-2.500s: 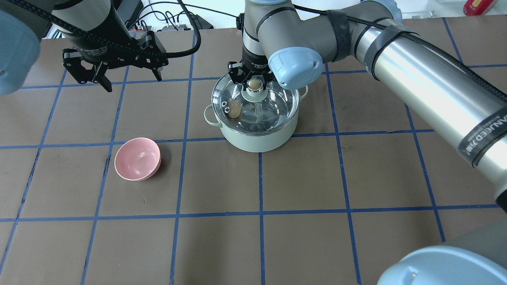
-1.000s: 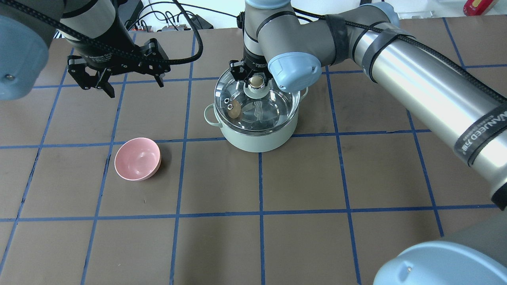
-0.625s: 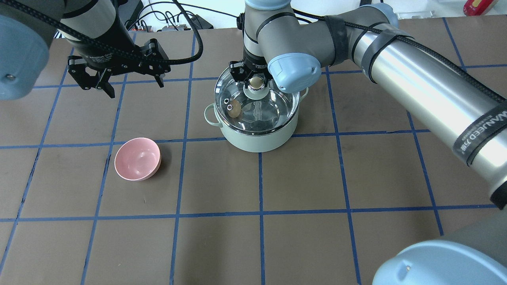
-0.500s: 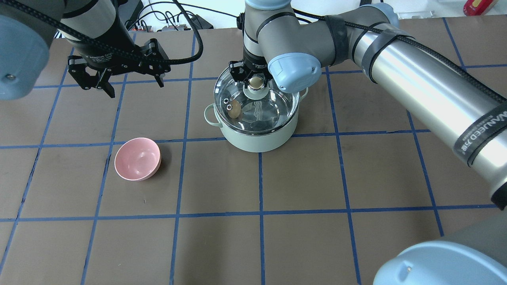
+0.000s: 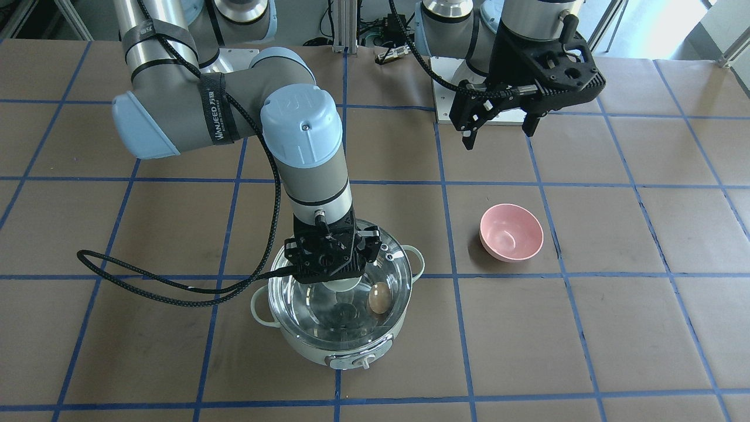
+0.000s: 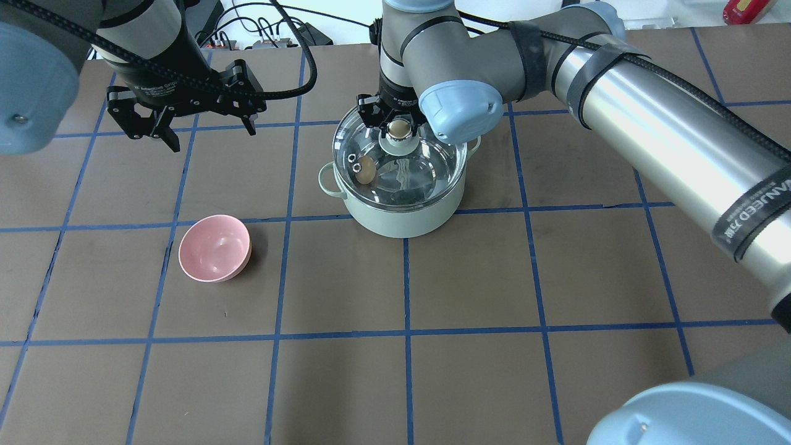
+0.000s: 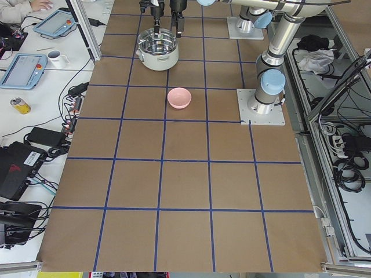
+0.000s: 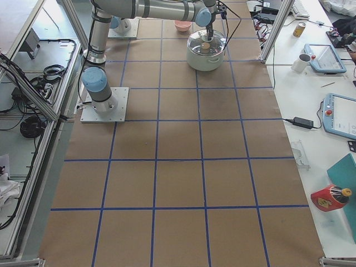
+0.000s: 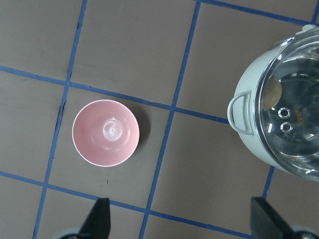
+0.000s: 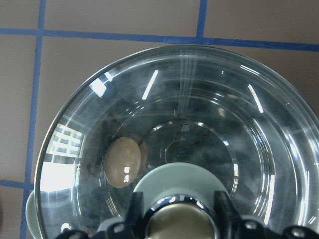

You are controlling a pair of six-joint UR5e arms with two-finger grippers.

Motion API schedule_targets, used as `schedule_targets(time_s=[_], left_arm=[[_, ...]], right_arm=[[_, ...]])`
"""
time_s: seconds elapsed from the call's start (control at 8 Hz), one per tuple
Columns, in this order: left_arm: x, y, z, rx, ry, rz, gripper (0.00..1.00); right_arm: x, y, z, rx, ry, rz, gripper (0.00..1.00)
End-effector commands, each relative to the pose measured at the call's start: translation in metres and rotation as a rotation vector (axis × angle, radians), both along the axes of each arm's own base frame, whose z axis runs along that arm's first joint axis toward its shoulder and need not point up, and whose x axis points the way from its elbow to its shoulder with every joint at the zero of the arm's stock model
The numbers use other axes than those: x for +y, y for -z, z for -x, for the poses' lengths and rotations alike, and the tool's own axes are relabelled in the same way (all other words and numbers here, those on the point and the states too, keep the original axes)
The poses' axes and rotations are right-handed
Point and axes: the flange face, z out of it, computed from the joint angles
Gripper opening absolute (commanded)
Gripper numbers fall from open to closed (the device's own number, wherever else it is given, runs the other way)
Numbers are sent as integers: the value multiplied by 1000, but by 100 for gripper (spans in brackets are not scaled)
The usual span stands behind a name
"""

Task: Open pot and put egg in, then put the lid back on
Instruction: 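Settle the lid on the pot and release the knob with the right gripper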

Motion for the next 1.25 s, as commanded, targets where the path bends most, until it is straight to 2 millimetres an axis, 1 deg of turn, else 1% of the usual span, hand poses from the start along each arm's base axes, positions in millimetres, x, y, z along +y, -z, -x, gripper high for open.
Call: schedule_targets(time_s=[0.0,0.62,0.75,0.88,1.12], left_arm=[[0,0,0,0,-2,1,100],[0,0,0,0,-2,1,100],[0,0,0,0,-2,1,100],[0,0,0,0,-2,1,100],[0,0,1,0,-2,1,100]], right_arm=[[0,7,0,6,-2,-23,0],[1,13,0,9,0,-46,0],[1,10,0,7,0,-40,12],[3,2,0,3,-1,-32,99],[7,-8,2,-9,0,-31,100]])
